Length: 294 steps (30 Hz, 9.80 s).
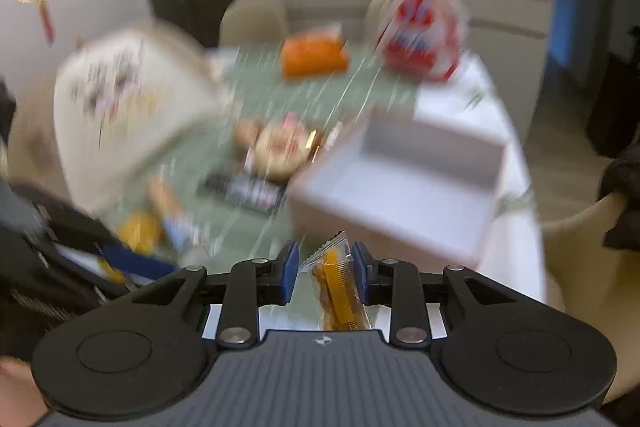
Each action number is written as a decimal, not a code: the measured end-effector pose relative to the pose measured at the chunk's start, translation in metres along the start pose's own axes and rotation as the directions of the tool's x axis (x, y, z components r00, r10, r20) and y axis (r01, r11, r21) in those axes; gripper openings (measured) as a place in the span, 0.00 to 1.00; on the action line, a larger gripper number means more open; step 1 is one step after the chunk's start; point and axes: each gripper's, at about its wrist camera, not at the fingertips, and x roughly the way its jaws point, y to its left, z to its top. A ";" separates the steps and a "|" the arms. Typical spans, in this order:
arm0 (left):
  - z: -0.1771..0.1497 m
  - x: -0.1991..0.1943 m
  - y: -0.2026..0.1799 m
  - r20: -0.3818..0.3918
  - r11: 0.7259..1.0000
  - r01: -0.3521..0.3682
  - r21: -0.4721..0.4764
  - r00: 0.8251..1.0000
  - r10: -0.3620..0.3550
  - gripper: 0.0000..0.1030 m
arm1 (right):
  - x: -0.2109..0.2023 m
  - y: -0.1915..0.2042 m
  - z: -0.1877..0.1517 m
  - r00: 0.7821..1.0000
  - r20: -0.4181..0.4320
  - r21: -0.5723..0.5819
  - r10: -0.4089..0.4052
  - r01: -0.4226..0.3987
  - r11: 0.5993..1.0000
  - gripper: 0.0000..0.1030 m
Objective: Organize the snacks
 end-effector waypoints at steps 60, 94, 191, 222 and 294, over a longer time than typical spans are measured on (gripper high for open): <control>-0.075 0.001 0.137 -0.080 0.930 -0.366 -0.043 0.929 0.362 0.45 | 0.158 0.124 -0.015 0.956 -0.292 -0.097 0.001 -0.031 0.995 0.43; -0.075 0.007 0.183 -0.133 0.902 -0.298 -0.312 0.954 0.269 0.65 | 0.131 0.111 -0.060 0.959 -0.279 -0.084 -0.049 0.026 0.996 0.77; -0.039 0.003 0.220 0.093 0.936 -0.038 -0.351 0.993 0.075 0.59 | 0.329 0.042 0.167 0.889 -0.356 -0.106 -0.289 0.269 0.957 0.43; -0.043 0.023 0.211 0.059 0.889 -0.040 -0.456 0.995 0.075 0.59 | 0.202 0.127 0.026 0.919 -0.376 0.047 0.117 -0.108 0.993 0.30; -0.037 0.018 0.270 -0.045 0.949 -0.077 -0.306 0.997 0.066 0.58 | 0.196 0.178 -0.017 0.961 -0.270 -0.171 0.059 -0.108 0.979 0.35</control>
